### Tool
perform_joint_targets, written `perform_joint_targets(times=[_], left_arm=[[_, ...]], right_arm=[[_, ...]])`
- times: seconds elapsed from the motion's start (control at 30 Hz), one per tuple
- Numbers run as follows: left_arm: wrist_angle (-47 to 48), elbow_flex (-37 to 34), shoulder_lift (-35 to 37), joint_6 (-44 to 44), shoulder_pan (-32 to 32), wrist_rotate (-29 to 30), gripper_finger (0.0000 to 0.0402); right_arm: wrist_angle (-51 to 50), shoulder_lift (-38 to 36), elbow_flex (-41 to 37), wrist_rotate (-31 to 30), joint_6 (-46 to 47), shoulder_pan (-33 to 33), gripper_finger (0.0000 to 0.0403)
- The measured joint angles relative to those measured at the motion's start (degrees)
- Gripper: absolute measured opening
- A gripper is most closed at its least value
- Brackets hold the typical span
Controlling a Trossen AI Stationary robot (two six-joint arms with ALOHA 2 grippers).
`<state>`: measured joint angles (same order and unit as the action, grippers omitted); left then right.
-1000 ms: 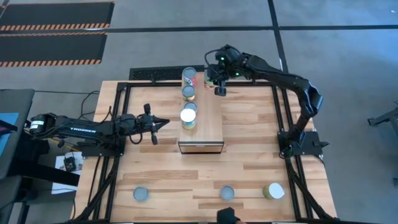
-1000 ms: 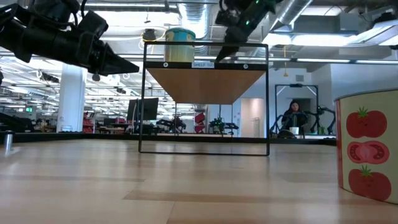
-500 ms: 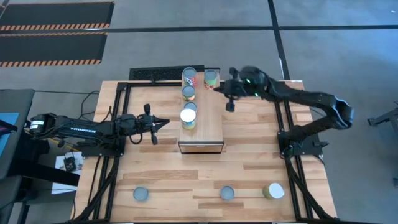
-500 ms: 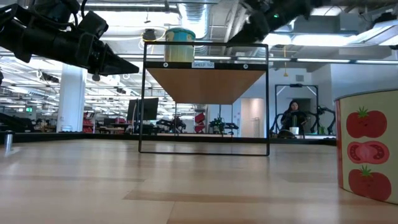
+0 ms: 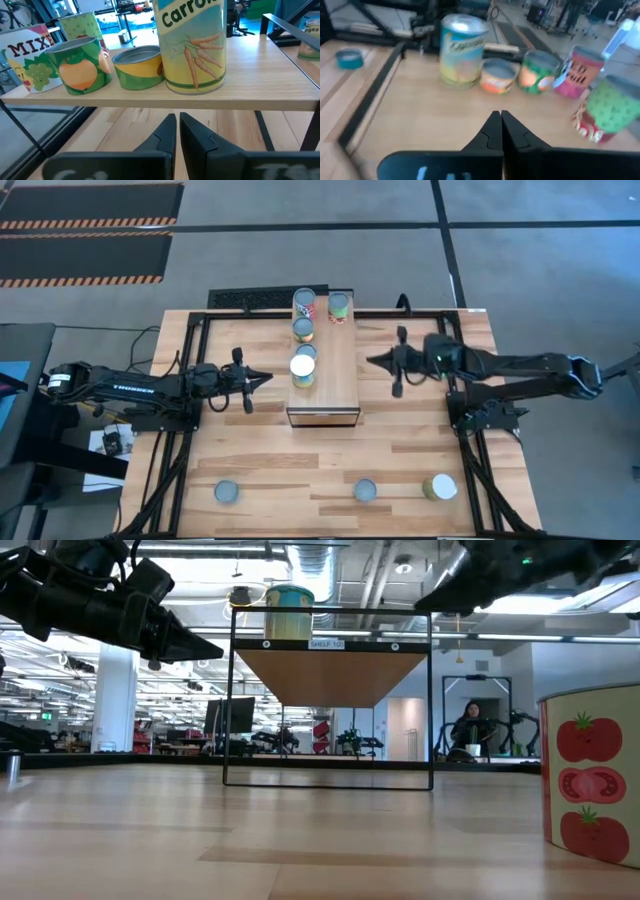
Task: Pick and place cans onto a shelf
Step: Put the canned tomatoes on the shelf aligned with other cans
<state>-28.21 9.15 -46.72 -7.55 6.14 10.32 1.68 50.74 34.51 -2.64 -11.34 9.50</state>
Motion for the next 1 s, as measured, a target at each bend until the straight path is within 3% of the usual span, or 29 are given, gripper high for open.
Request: perform_joint_targets(times=[0.27, 0.43, 0.7, 1.0], left_arm=[[0.56, 0.00, 0.00, 0.54, 0.00, 0.00, 0.0012], [0.55, 0.00, 0.00, 0.54, -0.01, -0.01, 0.0012], [0.55, 0.00, 0.00, 1.21, -0.01, -0.02, 0.0012], [0.53, 0.00, 0.00, 1.28, 0.00, -0.04, 0.0012]], right_arm=[[-8.75, -4.81, -0.03, -13.44, 4.25, -14.01, 0.0004], [-6.01, -4.64, -2.28, -18.67, 5.53, -20.86, 0.0005], [13.69, -4.80, -13.69, -18.34, 5.79, -23.56, 0.0005], [16.06, -4.70, -16.10, -17.00, 10.55, -25.77, 0.0004]])
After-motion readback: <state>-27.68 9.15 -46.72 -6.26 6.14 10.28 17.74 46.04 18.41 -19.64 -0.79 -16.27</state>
